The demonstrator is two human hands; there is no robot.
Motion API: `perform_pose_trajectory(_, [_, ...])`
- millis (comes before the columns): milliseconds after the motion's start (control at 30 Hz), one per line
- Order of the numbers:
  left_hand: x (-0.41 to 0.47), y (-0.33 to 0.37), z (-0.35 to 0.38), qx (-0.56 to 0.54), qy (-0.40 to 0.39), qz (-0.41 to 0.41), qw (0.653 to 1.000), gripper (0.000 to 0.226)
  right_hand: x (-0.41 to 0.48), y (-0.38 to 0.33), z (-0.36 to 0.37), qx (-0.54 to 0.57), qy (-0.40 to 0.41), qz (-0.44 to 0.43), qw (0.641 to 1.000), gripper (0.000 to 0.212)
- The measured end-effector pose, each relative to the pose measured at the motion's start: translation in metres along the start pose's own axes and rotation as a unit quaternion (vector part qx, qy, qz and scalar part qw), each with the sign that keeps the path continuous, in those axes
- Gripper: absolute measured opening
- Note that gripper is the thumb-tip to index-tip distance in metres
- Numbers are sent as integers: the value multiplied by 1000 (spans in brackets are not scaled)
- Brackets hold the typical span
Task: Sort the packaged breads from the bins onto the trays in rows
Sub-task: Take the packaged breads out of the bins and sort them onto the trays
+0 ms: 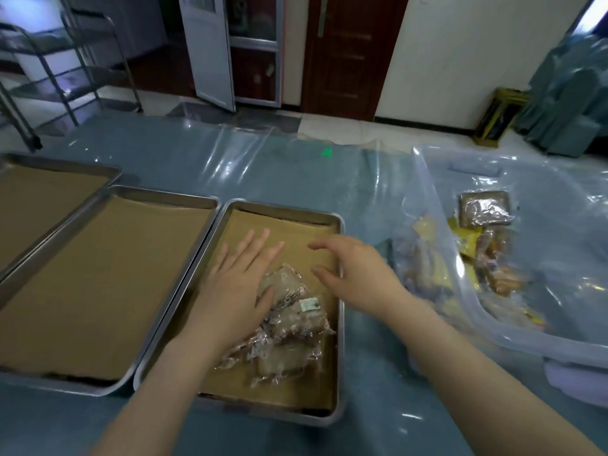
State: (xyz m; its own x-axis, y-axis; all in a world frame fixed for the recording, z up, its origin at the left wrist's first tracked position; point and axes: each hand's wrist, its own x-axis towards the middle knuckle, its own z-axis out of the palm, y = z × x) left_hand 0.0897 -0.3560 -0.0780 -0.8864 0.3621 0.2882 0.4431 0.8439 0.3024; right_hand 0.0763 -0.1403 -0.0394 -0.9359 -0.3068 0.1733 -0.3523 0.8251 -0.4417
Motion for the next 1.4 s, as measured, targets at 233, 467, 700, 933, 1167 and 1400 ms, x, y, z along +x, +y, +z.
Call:
perform_pose_trajectory(233, [47,83,-18,12,58,60,996,58,-22,39,-91,-67,54,-49,995,35])
perform_pose_trajectory(467, [79,164,11,-83,67,85,991,50,-72,161,-146,-108,12,48,993,30])
perform_pose_trajectory(700, [121,234,45,-167,-29,59,984,57,-88,259,-168,-193,-200,96,956,44])
perform_pose_trajectory(933, [132,251,71,9,-136,12,991,84,-87,298,-128,-160,-411,125,889,103])
perform_pose_trajectory(1167, [131,251,73,49,-117,16,992,80,-57,306,-127,-240,-309,64,918,89])
perform_pose_trajectory(1400, [130,252,72,74,-109,8,991,74,14,360,-148,-292,-66,149,942,79])
